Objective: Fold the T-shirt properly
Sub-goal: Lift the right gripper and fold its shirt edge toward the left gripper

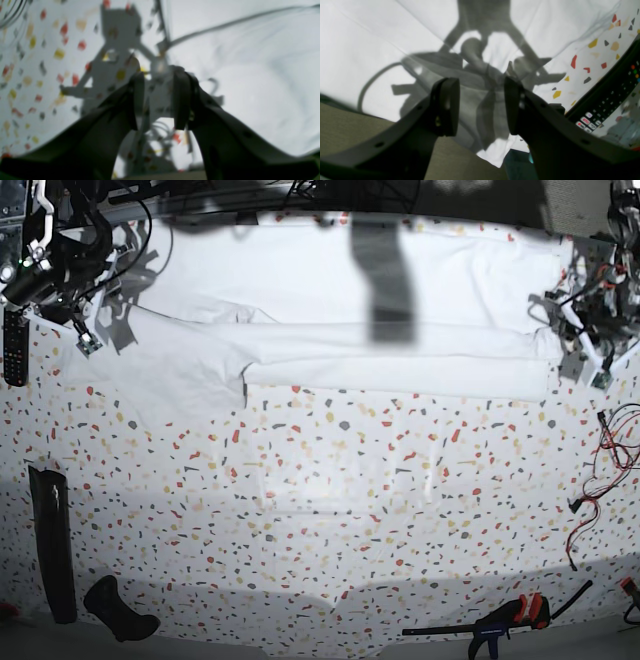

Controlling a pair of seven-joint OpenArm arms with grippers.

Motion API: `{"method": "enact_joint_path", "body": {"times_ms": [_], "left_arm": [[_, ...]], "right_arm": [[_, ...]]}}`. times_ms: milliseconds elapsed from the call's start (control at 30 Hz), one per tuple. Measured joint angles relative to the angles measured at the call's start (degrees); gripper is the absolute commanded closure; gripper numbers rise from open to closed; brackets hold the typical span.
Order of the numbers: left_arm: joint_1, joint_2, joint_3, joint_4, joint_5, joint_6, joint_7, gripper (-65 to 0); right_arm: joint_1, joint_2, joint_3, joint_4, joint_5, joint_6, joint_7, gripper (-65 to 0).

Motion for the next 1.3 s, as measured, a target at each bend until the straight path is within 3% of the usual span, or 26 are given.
{"method": "enact_joint_path", "body": {"times_ms": [133, 200, 267, 400, 500, 633, 733, 800, 867, 1067, 1133, 1300], "left_arm": [[2.2, 0.0, 0.0, 0.0, 3.7, 1.2, -0.9, -19.2], [2.0, 0.0, 0.0, 0.0, 4.4, 4.7, -1.6, -19.2], [2.0, 0.0, 0.0, 0.0, 4.5, 6.0, -2.7, -19.2], [2.0, 0.0, 0.0, 0.5, 4.4, 6.9, -3.1, -19.2], [2.0, 0.0, 0.0, 1.6, 4.4, 6.9, -4.1, -19.2], [2.0, 0.0, 0.0, 3.6, 4.4, 6.8, -4.2, -19.2], [2.0, 0.0, 0.0, 4.9, 4.4, 6.8, -4.2, -19.2], [2.0, 0.0, 0.0, 5.5, 4.4, 6.9, -4.4, -19.2], [2.0, 0.0, 0.0, 5.5, 4.4, 7.3, -4.7, -19.2], [2.0, 0.0, 0.0, 5.5, 4.4, 8.7, -4.7, -19.2], [2.0, 0.0, 0.0, 5.5, 4.4, 8.7, -4.8, -19.2], [2.0, 0.0, 0.0, 5.5, 4.4, 8.7, -4.8, -19.2]], "right_arm": [[0.0, 0.0, 0.0, 0.2, 1.6, 0.0, 2.8, -28.6], [0.0, 0.0, 0.0, 0.6, 3.3, 0.0, 10.8, -28.6], [0.5, 0.0, 0.0, 0.7, 5.4, 0.0, 18.1, -28.6], [5.3, -1.3, 0.0, 0.6, 5.6, -0.3, 20.0, -28.6], [11.5, -2.4, 0.1, -2.8, 6.0, -4.3, 20.9, -28.4], [20.5, -3.6, 0.1, -16.8, 7.0, -7.5, 20.5, -28.4], [27.6, -3.5, 0.2, -29.2, 11.2, -8.0, 13.4, -28.4], [31.9, -3.3, 0.3, -35.5, 14.4, -5.8, 8.7, -28.4], [35.4, -3.4, 0.2, -39.7, 15.7, -3.2, 7.7, -28.4], [41.1, -3.5, 0.1, -45.0, 15.9, -1.5, 6.4, -28.4], [41.4, -3.4, 0.0, -45.8, 15.7, -0.4, 3.3, -28.4], [41.0, -3.6, -0.2, -48.4, 16.5, -0.2, 3.0, -28.4]]}}
